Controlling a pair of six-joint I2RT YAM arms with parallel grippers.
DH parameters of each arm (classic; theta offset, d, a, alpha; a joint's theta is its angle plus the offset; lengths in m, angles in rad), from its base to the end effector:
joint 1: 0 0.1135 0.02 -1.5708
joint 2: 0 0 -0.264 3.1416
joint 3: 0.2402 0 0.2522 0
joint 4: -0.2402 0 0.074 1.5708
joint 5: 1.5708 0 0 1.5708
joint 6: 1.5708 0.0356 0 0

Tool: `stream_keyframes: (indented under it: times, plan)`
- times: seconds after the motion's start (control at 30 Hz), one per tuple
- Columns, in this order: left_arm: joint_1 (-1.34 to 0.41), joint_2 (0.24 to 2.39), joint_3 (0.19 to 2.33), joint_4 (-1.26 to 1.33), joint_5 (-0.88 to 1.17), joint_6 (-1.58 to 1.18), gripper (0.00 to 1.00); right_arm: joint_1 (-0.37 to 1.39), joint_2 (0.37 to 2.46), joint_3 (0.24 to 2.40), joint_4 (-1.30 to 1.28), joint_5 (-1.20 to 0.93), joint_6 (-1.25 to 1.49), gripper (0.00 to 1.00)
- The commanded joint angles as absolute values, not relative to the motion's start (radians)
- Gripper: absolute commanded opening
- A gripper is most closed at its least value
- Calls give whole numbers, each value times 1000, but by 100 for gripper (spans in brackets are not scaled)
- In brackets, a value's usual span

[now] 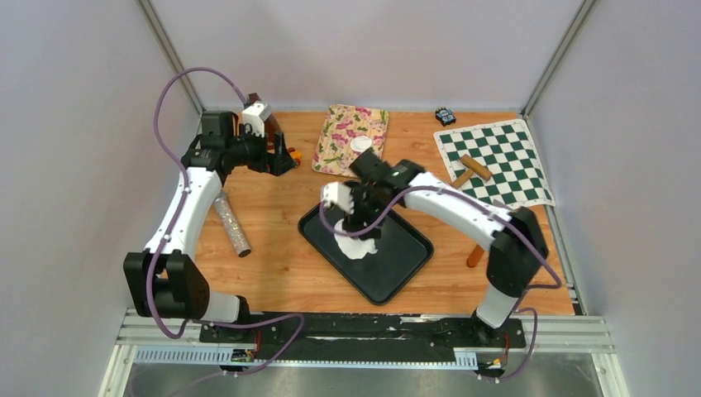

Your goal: Roll out the dumpling wrappers from the dough

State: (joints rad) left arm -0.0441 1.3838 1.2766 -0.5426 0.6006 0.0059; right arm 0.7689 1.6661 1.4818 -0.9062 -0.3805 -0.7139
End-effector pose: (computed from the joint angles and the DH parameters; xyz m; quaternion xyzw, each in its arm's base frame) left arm 0.3020 -0.0335 0.3438 0.1528 0.8522 -0.2731 0.4194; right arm 0.2398 0.2504 0.2955 -0.6773 0.6731 0.1900 0.2284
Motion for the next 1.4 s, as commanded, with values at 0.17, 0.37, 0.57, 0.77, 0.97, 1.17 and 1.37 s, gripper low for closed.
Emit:
stream_keyframes:
  times: [0.17,0.37,0.57,0.77,0.97,1.17,1.37]
  plan:
    - [-38,1392,1300,-603,494,66,100,940,1951,1618,-1269,92,-827,0]
    - [-38,1385,1253,-566,504,60,100,970,2000,1754,-1314,113,-869,0]
    - [-39,1455,1246,-563,523,56,100,975,2052,1827,-1316,121,-913,0]
    - [-91,1538,1233,-558,498,59,100,981,2098,1875,-1300,62,-958,0]
    - [-163,1567,1197,-527,434,72,100,980,2122,1864,-1267,21,-991,0]
    - [-211,1629,1204,-538,409,87,100,977,2121,1861,-1235,-44,-1036,0]
    - [-256,1678,1224,-561,385,101,100,968,2102,1849,-1231,-94,-1060,0]
